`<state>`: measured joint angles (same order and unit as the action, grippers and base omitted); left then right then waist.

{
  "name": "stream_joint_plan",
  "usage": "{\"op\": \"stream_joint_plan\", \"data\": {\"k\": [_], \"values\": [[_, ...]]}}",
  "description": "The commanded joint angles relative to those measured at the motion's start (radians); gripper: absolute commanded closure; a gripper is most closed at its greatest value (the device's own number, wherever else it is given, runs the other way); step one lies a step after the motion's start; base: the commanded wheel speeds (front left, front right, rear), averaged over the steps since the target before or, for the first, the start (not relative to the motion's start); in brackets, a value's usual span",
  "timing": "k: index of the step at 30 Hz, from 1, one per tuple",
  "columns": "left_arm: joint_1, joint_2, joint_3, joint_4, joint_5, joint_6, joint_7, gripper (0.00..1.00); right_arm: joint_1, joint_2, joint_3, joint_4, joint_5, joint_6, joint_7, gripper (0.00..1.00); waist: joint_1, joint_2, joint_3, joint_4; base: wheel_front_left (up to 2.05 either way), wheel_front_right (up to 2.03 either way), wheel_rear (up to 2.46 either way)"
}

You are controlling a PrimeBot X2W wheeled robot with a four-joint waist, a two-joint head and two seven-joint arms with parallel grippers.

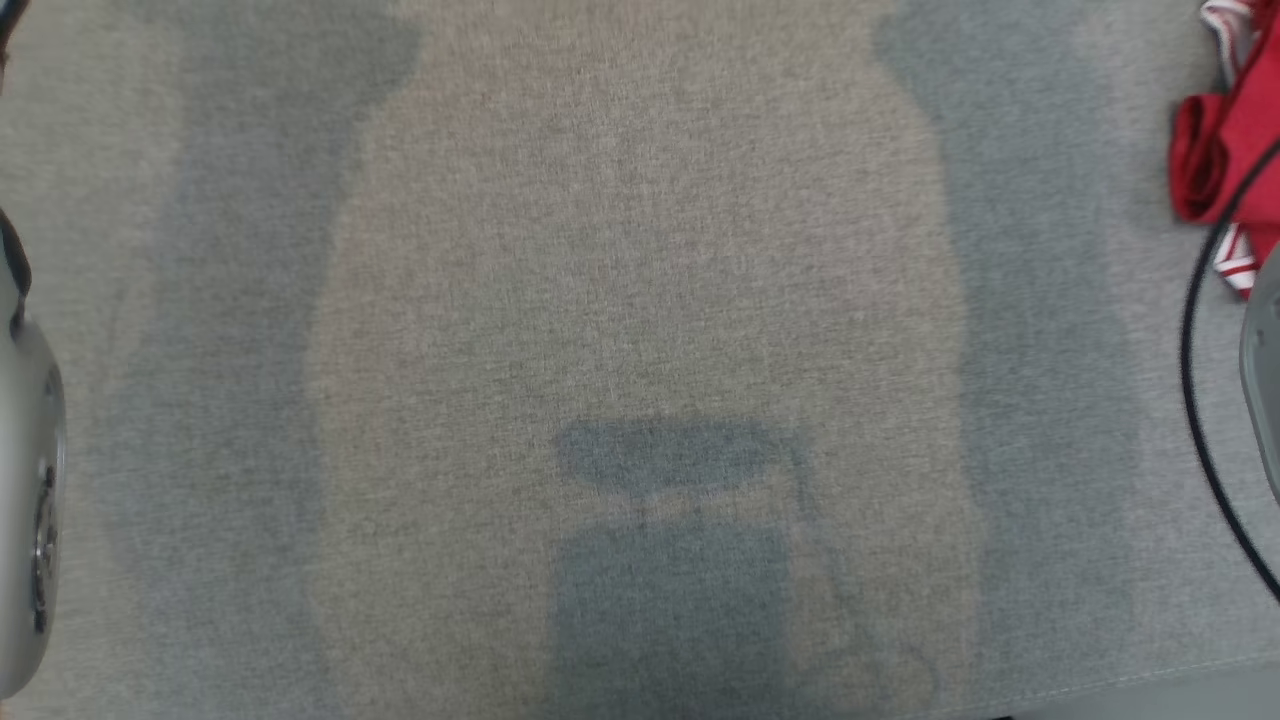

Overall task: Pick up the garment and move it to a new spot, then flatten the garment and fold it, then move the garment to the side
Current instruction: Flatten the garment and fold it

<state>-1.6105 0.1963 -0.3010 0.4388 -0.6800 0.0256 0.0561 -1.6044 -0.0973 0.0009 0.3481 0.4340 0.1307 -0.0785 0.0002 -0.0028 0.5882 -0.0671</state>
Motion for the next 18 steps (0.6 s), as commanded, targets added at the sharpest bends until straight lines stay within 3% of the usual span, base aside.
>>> {"op": "stream_joint_plan", "data": {"k": [1, 4, 8, 14, 18], "values": [[0.007, -0.008, -0.007, 0.044, 0.006, -0.020, -0.030, 1.00, 0.013, 0.005, 0.001, 0.029, -0.002, 0.000, -0.024, 1.00, -0.0002, 0.0028, 0.161, 0.014, 0.00, 0.00, 0.00], [0.020, -0.004, -0.037, 0.161, 0.033, -0.092, -0.129, 1.00, 0.062, 0.014, 0.067, 0.098, 0.020, 0.000, -0.085, 1.00, -0.0002, 0.0028, 0.169, 0.002, 0.00, 0.00, 0.00], [0.116, 0.019, -0.100, 0.310, 0.050, -0.136, -0.173, 1.00, 0.204, -0.018, 0.176, 0.159, 0.072, 0.000, -0.125, 1.00, -0.0002, 0.0028, 0.162, -0.016, 0.00, 0.00, 0.00], [0.304, 0.047, -0.145, 0.417, -0.011, -0.156, -0.214, 1.00, 0.433, -0.082, 0.326, 0.207, 0.149, 0.000, -0.170, 1.00, -0.0002, 0.0028, 0.138, -0.034, 0.00, 0.00, 0.00], [0.428, 0.064, -0.220, 0.329, -0.102, -0.157, -0.224, 1.00, 0.558, -0.182, 0.395, 0.141, 0.186, 0.000, -0.183, 1.00, -0.0002, 0.0028, 0.126, -0.022, 0.00, 0.00, 0.00]]}}
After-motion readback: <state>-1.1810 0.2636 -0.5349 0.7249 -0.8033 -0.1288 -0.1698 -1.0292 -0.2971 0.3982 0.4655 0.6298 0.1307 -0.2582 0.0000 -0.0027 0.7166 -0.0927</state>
